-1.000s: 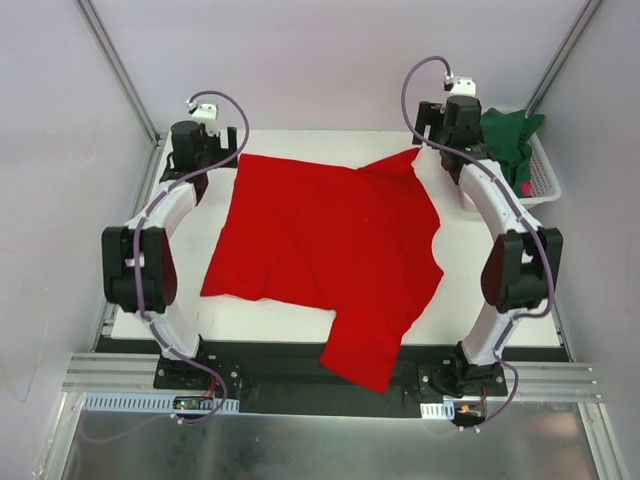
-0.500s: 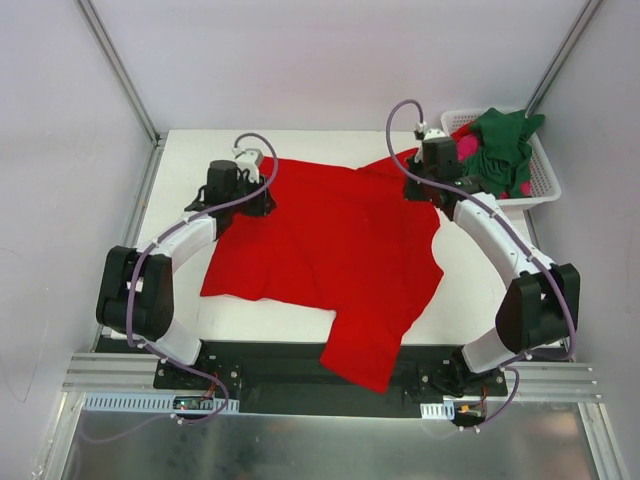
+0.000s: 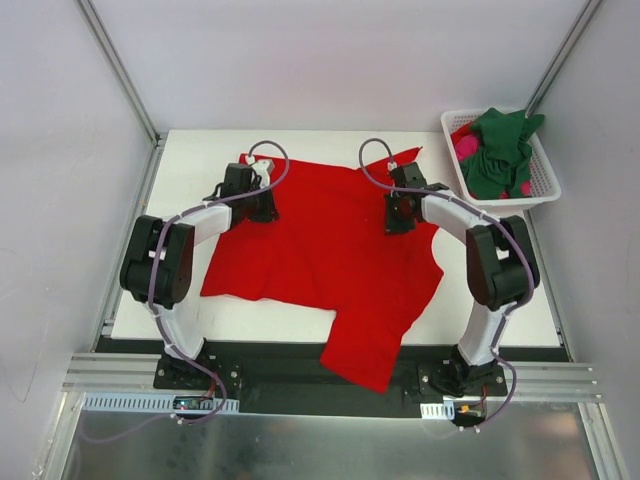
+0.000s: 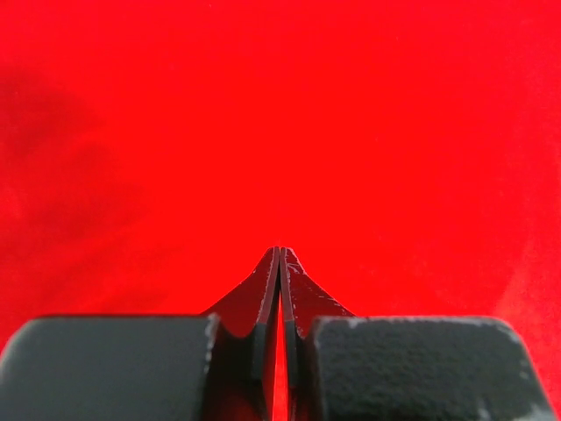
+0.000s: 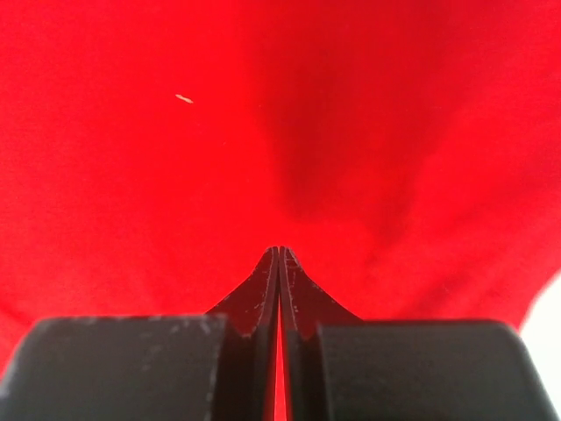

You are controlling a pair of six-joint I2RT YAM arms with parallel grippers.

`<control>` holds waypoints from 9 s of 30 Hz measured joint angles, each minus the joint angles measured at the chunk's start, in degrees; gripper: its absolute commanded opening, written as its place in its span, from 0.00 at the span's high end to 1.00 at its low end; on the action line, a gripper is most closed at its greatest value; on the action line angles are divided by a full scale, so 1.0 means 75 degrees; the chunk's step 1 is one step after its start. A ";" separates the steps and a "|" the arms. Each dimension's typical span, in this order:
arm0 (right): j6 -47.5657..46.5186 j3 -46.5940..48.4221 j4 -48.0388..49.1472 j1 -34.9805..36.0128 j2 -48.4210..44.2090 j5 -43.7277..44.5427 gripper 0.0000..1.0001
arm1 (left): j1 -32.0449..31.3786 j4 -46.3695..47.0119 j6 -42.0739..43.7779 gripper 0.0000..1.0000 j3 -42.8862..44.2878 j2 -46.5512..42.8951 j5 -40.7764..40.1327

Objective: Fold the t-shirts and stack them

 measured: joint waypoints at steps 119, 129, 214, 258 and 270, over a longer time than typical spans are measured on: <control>-0.0428 0.4809 -0.2375 -0.0839 0.3649 -0.0303 0.99 | 0.1145 -0.3430 -0.0504 1.00 0.3966 0.2865 0.0504; -0.0644 0.5651 -0.2655 -0.1078 0.4121 -0.0312 0.99 | 0.1172 -0.3448 -0.0525 1.00 0.3966 0.2865 0.0516; 0.6583 -0.6219 -0.0283 0.6513 -0.6219 0.2725 0.25 | 0.2209 -0.2320 -0.2022 0.01 -0.2806 -0.3893 0.1198; 0.7289 -0.6318 -0.0857 0.7219 -0.5592 0.2611 0.40 | 0.2259 -0.2314 -0.2022 0.01 -0.2806 -0.3876 0.1026; 0.7289 -0.6315 -0.1049 0.7219 -0.5872 0.2795 0.40 | 0.2308 -0.2314 -0.2022 0.01 -0.2806 -0.3876 0.1032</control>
